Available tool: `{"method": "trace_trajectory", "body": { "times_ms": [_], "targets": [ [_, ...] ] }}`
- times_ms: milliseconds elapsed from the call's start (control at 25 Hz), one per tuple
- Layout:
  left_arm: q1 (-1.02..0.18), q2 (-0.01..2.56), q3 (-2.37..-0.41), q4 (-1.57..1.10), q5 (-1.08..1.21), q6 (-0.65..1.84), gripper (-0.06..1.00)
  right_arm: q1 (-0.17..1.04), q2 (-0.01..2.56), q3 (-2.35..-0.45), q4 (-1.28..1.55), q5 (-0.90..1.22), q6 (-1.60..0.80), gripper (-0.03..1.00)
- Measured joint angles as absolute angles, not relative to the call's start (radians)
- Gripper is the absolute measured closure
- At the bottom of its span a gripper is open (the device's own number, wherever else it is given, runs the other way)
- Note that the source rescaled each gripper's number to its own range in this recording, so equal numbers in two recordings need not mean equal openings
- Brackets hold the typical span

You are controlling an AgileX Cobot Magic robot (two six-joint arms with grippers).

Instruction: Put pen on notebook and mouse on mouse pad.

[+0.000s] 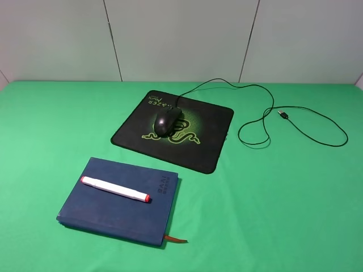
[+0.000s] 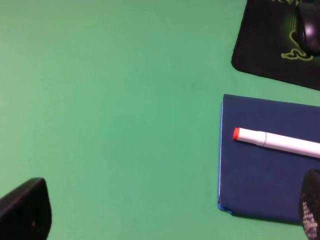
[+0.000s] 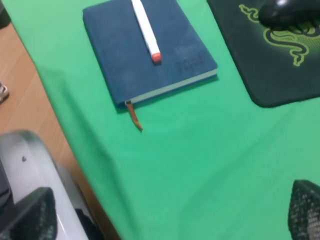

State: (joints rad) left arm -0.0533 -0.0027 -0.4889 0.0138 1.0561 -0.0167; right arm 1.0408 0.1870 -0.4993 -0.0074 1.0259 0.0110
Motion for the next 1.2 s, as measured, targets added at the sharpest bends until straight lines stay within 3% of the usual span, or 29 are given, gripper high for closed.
{"method": "trace_trajectory", "body": {
  "times_ms": [240,920,1200],
  "targets": [
    [-0.053,-0.003,-0.489,0.014,1.056,-0.017,-0.05,0.89,0.098,-0.499,0.0,1.026,0.011,-0.03],
    [-0.053,-0.003,-0.489,0.014,1.056,-0.017,-0.05,0.13,-0.003,-0.499,0.0,1.026,0.011,-0.03],
    [-0.053,-0.003,-0.489,0.014,1.056,-0.017,-0.05,-0.074,-0.003,-0.499,0.0,1.026,0.011,-0.03]
  ]
}}
